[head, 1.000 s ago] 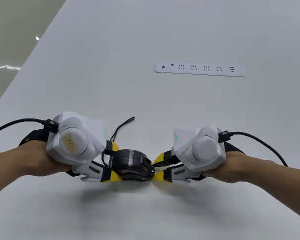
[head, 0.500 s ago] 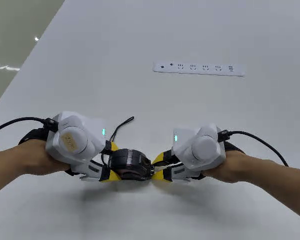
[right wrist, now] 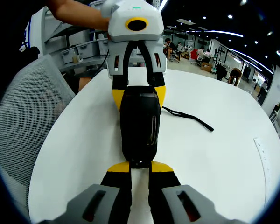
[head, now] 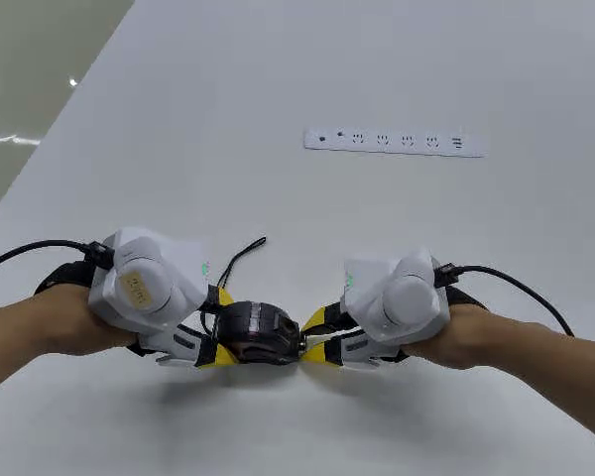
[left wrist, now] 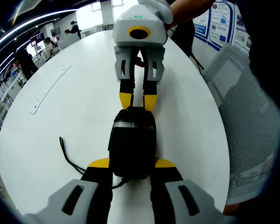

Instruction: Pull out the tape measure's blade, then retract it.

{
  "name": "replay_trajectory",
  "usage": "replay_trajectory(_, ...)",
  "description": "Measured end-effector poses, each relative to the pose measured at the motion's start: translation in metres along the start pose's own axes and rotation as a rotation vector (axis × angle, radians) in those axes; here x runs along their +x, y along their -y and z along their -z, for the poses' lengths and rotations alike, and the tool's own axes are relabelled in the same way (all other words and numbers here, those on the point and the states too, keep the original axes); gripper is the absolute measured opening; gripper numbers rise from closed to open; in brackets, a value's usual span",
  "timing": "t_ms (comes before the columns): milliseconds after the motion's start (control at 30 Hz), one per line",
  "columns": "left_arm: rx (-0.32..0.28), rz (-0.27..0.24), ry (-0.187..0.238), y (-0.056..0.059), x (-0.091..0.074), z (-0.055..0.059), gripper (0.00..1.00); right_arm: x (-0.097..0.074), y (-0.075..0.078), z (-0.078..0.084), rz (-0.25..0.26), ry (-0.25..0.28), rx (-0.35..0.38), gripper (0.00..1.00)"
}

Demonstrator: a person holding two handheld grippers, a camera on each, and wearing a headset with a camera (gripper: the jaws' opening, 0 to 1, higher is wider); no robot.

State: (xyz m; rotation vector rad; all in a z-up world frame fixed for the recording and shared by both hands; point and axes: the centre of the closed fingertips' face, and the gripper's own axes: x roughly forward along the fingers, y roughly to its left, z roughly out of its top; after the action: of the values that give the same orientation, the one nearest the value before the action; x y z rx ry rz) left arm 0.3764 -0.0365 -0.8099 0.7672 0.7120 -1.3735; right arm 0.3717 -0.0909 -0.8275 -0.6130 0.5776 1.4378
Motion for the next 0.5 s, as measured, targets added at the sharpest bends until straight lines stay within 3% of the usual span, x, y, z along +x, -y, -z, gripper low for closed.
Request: replay_trajectory(500,0.005,0.004,-0.004,0.0012,0.0012,0.0003,0.25,-0.0059,-0.0011,0.0047,0.002,-0.003,-0.001,0.11)
